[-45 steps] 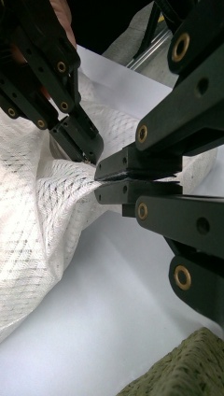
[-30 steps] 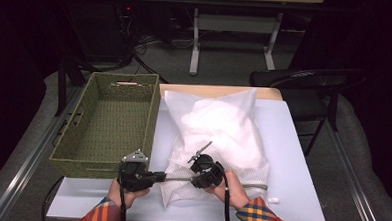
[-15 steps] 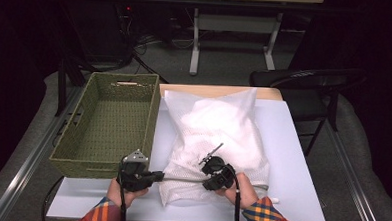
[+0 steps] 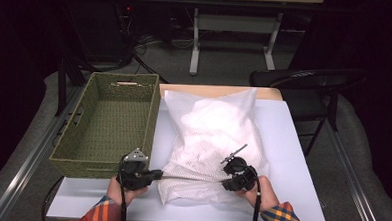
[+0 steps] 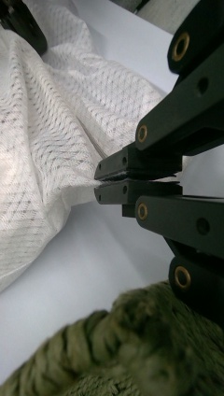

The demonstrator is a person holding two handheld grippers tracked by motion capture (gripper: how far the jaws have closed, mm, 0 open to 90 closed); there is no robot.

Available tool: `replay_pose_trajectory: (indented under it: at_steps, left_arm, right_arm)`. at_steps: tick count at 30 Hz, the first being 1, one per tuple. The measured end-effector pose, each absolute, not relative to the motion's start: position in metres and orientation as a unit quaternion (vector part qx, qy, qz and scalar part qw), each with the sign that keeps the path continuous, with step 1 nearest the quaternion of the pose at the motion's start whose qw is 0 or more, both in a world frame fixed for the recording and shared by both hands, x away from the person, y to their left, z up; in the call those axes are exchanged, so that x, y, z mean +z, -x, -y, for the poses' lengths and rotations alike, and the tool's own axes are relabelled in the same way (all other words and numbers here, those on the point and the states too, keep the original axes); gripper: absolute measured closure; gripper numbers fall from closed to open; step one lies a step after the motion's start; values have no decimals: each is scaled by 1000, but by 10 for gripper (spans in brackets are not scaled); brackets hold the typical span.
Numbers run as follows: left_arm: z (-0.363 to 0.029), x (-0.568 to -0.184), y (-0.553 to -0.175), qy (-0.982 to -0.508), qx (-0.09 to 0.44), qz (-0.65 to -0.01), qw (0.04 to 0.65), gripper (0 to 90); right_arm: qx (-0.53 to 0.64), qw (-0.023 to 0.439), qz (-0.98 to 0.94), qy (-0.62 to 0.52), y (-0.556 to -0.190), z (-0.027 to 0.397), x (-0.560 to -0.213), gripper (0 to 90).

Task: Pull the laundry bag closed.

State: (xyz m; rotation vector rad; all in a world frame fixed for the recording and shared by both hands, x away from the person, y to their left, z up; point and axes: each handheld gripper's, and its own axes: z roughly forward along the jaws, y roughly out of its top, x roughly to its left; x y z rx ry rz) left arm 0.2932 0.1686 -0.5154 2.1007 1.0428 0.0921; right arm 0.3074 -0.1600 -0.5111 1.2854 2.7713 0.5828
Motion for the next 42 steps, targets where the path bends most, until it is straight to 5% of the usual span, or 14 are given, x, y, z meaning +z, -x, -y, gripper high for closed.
replay_pose_trajectory:
  at_steps: [26,42]
  left_arm:
    - [-175,-513,-293,-823,67,-426,370,874]
    - [-176,-511,-293,-820,52,-415,391,865]
  right_arm:
    - [190,46,-827,-528,-298,271,-510,865]
    - [156,73,-827,-535,-295,278,-515,858]
